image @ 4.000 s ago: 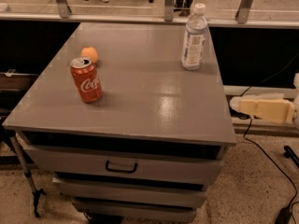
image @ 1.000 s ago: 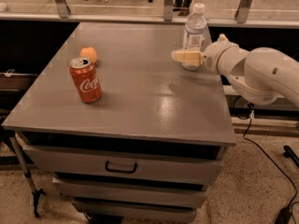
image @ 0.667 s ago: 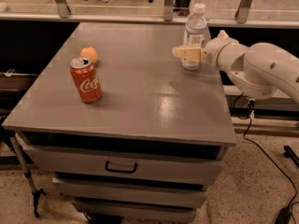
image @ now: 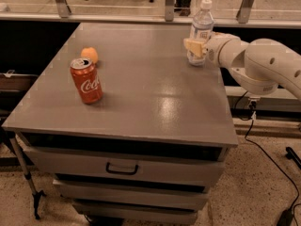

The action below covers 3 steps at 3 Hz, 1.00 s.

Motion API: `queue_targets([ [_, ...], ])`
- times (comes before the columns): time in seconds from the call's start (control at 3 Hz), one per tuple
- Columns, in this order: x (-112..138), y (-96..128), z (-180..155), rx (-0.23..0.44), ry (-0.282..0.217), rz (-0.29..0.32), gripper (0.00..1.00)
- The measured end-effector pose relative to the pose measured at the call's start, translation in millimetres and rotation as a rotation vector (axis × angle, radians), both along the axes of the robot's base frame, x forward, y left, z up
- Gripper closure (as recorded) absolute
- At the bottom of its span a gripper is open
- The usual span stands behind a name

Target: Move blue plastic bottle near coke can

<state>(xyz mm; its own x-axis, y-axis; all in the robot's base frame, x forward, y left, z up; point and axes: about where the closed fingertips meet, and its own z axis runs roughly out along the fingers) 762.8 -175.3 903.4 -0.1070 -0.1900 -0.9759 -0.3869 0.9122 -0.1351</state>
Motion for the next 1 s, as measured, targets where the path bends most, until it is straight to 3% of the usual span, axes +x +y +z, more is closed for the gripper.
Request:
queue_targets([
  [0.33,0.9,0.5,0.2,0.004,0.004,0.007,0.64],
  [0.67,-5.2,1.6,5.8,0.058,0.009,0.048,0.87],
  [1.0,-25.1,-8.7,27.8,0.151,0.023,0.124,1.0],
])
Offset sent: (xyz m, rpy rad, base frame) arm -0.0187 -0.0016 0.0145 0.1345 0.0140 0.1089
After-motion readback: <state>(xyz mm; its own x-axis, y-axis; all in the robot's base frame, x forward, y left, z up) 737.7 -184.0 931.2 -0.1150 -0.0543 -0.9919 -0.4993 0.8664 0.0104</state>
